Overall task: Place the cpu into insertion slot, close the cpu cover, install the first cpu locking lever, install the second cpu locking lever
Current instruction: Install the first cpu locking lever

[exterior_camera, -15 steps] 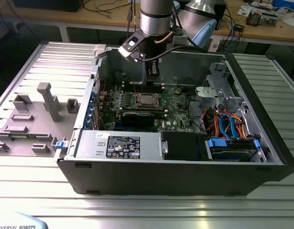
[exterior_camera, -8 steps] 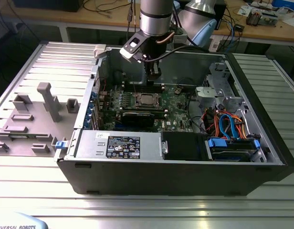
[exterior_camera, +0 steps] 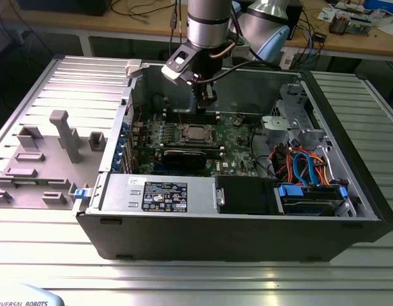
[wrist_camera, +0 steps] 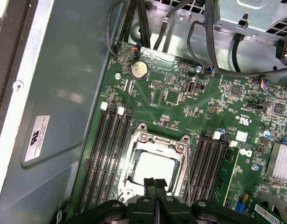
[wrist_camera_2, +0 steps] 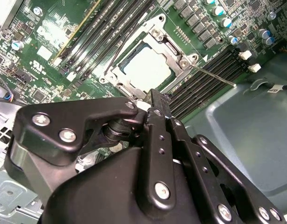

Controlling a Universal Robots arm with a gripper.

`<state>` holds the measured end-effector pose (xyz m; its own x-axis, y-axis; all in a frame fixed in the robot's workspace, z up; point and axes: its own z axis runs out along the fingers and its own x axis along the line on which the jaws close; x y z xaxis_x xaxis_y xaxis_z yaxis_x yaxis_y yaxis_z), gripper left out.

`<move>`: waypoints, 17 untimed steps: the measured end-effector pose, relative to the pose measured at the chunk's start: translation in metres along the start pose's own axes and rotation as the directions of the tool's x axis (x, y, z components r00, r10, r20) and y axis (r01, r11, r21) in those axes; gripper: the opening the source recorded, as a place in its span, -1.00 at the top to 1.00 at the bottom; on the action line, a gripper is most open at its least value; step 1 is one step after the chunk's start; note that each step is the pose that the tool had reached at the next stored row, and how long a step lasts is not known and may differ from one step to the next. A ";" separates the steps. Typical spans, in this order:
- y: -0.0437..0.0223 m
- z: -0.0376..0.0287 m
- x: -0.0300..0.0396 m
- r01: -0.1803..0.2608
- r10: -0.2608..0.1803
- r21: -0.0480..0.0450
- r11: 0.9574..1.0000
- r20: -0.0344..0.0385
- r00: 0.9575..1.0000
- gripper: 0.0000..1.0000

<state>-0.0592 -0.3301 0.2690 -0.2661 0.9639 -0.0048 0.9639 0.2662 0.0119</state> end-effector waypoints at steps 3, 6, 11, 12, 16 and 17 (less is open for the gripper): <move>-0.0001 0.0000 0.0000 0.001 -0.001 0.000 1.000 0.000 1.000 0.79; -0.0001 0.0000 0.0000 0.001 -0.001 0.000 1.000 0.000 1.000 0.79; -0.0001 0.0000 0.0000 0.001 -0.001 0.000 1.000 0.000 1.000 0.79; -0.0001 0.0000 0.0000 0.001 -0.001 0.000 1.000 0.000 1.000 0.79; -0.0001 0.0000 0.0000 0.007 -0.007 0.000 1.000 0.000 1.000 0.79; -0.0001 0.0000 0.0000 0.010 -0.010 0.000 1.000 0.000 1.000 0.79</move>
<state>-0.0593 -0.3301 0.2690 -0.2759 0.9612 -0.0048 0.9611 0.2759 0.0119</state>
